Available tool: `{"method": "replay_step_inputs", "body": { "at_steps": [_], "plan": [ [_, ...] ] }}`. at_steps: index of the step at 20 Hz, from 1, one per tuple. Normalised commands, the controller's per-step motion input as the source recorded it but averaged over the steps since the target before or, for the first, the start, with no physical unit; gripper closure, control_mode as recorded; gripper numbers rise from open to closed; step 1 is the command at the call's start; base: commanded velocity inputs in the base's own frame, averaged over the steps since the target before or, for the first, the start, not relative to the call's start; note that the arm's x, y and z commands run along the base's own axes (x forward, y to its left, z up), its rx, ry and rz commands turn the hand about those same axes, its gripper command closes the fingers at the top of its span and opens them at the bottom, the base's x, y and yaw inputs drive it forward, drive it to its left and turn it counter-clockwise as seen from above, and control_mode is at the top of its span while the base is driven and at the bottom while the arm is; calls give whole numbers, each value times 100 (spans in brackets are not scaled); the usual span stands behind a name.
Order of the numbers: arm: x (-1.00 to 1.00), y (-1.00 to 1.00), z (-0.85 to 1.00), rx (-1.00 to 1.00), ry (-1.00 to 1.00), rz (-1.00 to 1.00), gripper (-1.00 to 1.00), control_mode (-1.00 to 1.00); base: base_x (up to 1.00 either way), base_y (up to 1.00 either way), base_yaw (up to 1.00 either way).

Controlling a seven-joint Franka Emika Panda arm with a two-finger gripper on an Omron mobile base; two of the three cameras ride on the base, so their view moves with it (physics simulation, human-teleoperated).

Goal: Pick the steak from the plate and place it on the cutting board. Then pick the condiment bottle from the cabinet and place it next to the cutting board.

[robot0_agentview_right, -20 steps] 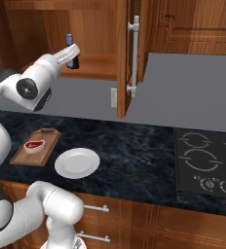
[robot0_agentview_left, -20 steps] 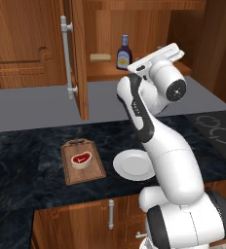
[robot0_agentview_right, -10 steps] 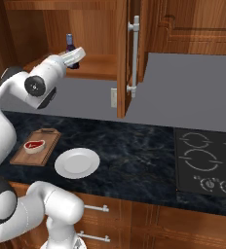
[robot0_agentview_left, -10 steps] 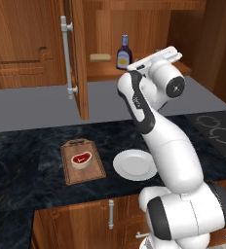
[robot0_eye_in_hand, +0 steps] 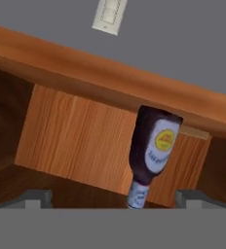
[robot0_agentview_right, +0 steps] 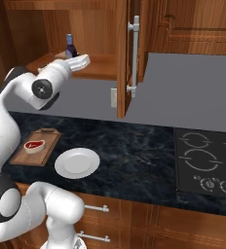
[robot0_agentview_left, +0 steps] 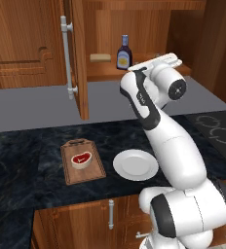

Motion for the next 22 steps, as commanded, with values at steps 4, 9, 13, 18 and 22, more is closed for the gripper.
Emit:
{"method": "replay_step_inputs", "body": {
  "at_steps": [4, 9, 13, 18, 22],
  "plan": [
    [0, 23, 0, 22, 2, 0, -100, -100, 0, 0, 0],
    [0, 29, 9, 23, 1, 0, -100, -100, 0, 0, 0],
    [2, 30, 23, 21, 0, 0, -100, -100, 0, 0, 0],
    [1, 23, 42, 18, 0, -1, -100, -100, 0, 0, 0],
    [0, 11, 50, 12, 0, -3, -100, -100, 0, 0, 0]
  ]
}}
